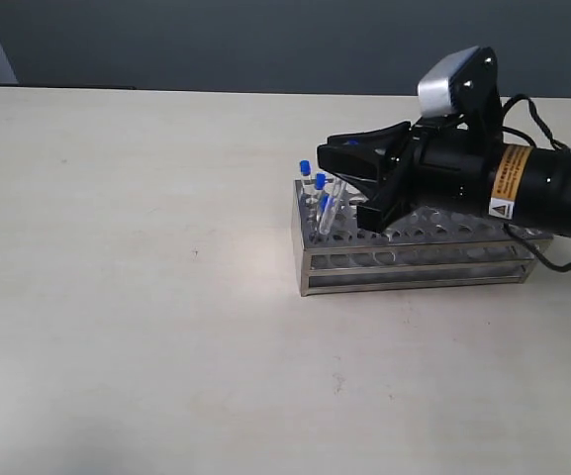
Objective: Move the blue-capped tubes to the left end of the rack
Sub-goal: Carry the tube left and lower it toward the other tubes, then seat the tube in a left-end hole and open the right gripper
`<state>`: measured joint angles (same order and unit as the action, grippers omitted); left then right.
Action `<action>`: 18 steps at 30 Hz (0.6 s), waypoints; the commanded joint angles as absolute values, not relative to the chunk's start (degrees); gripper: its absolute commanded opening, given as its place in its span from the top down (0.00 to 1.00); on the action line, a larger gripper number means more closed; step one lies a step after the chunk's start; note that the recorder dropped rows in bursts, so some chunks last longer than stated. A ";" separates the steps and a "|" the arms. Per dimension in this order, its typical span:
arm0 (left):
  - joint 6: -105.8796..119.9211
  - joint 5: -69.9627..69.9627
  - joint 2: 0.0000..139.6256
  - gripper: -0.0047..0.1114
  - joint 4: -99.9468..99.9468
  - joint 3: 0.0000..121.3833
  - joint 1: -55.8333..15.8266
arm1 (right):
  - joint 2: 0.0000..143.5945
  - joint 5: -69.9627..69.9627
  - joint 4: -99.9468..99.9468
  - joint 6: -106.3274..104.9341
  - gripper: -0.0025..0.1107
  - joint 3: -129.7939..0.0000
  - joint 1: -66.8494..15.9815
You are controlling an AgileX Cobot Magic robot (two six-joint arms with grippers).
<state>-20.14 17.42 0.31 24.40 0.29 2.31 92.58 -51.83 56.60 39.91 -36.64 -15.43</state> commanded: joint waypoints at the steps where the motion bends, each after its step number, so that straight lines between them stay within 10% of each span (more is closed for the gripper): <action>1: -20.42 16.90 0.00 0.96 24.72 0.20 2.09 | 95.69 -52.45 55.50 38.13 0.98 -36.95 -15.49; 18: -20.42 16.90 0.00 0.96 24.72 0.20 2.09 | 101.40 -55.84 52.92 34.22 0.98 -39.28 -15.49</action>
